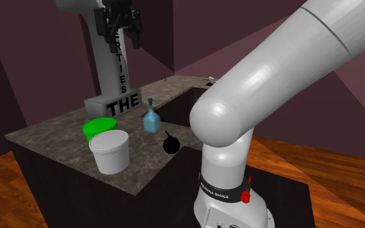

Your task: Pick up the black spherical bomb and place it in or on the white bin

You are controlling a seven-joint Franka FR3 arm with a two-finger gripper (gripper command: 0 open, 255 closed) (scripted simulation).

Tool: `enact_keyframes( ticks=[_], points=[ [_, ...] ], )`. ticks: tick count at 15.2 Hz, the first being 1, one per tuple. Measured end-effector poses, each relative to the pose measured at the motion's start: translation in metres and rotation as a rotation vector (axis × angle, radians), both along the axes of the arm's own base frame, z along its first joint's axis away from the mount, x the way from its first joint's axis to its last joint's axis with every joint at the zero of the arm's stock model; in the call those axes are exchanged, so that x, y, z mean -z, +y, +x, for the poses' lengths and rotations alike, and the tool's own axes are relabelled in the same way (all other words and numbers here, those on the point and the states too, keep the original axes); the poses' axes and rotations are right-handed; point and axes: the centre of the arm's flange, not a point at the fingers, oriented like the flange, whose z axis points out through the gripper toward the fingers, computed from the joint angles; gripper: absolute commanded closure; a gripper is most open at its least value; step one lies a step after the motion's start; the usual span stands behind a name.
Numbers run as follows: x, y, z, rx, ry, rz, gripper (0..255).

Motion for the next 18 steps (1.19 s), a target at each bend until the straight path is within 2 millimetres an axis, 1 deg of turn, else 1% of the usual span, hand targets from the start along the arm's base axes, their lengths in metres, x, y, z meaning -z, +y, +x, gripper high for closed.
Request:
enact_keyframes(
  ticks=[1, 3, 6, 9, 10, 12, 14, 18],
  points=[
    [0.000, 0.000, 0.000, 0.000, 0.000, 0.000, 0],
    [0.011, -0.007, 0.002, 0.003, -0.002, 0.000, 0],
    [0.043, -0.030, -0.002, 0.008, -0.007, 0.001, 0],
    [0.078, -0.054, 0.001, 0.014, -0.012, 0.001, 0],
    [0.090, -0.056, 0.000, 0.015, -0.014, 0.001, 0],
    [0.111, -0.070, -0.002, 0.019, -0.018, 0.001, 0],
    [0.132, -0.084, 0.000, 0.022, -0.022, 0.001, 0],
    [0.179, -0.115, -0.002, 0.029, -0.029, 0.002, 0]
  ],
)
